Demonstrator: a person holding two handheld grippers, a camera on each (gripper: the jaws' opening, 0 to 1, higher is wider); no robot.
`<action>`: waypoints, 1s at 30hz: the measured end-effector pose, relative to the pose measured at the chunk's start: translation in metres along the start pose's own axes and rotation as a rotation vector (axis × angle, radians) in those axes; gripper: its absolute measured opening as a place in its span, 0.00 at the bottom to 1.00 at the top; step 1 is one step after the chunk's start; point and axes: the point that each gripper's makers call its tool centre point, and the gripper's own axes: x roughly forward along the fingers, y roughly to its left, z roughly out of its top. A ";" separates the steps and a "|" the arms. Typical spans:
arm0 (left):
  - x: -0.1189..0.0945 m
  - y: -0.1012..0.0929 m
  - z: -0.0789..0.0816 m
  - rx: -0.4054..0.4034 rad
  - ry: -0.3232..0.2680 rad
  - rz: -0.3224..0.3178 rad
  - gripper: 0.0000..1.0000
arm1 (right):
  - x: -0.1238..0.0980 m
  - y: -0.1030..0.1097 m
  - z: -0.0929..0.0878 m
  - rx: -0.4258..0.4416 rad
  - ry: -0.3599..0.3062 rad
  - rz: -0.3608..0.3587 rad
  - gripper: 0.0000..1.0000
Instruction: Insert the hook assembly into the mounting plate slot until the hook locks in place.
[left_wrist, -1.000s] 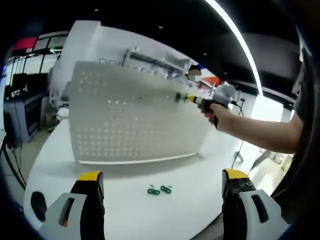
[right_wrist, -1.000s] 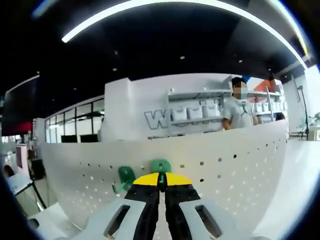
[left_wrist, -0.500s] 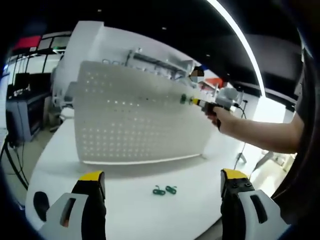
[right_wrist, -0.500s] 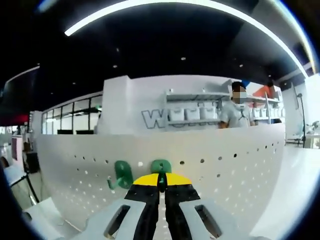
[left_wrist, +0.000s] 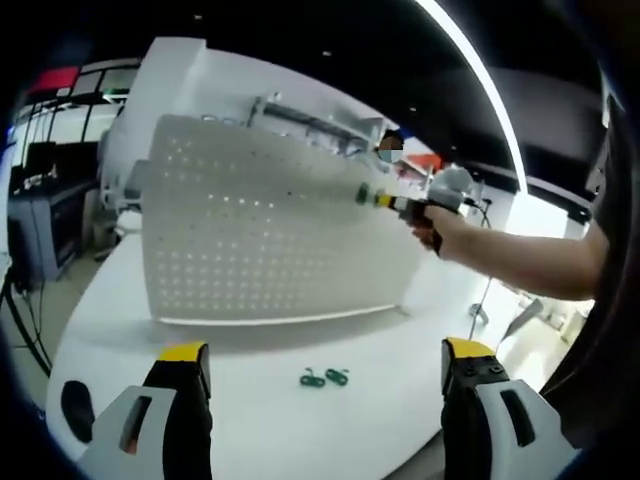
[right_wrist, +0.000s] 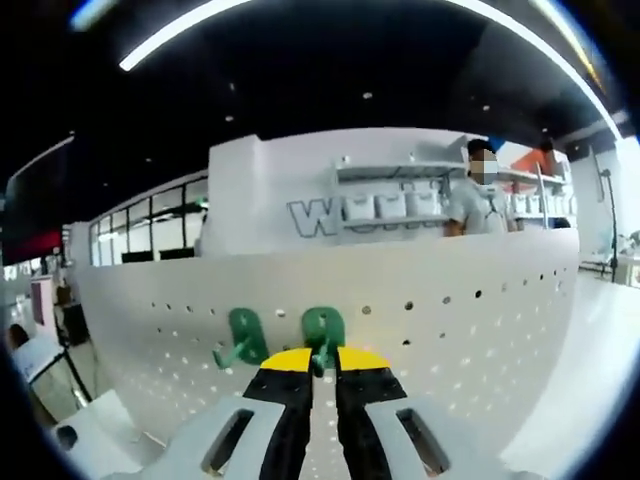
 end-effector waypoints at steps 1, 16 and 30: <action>0.000 -0.001 0.001 0.002 0.000 -0.003 0.98 | 0.000 0.000 0.001 0.016 0.002 0.008 0.13; -0.012 -0.010 -0.010 0.027 0.034 -0.025 0.97 | -0.037 0.024 0.035 0.004 -0.036 0.060 0.18; -0.022 -0.020 -0.025 0.043 0.083 -0.033 0.96 | -0.100 0.049 -0.025 -0.003 0.105 0.146 0.21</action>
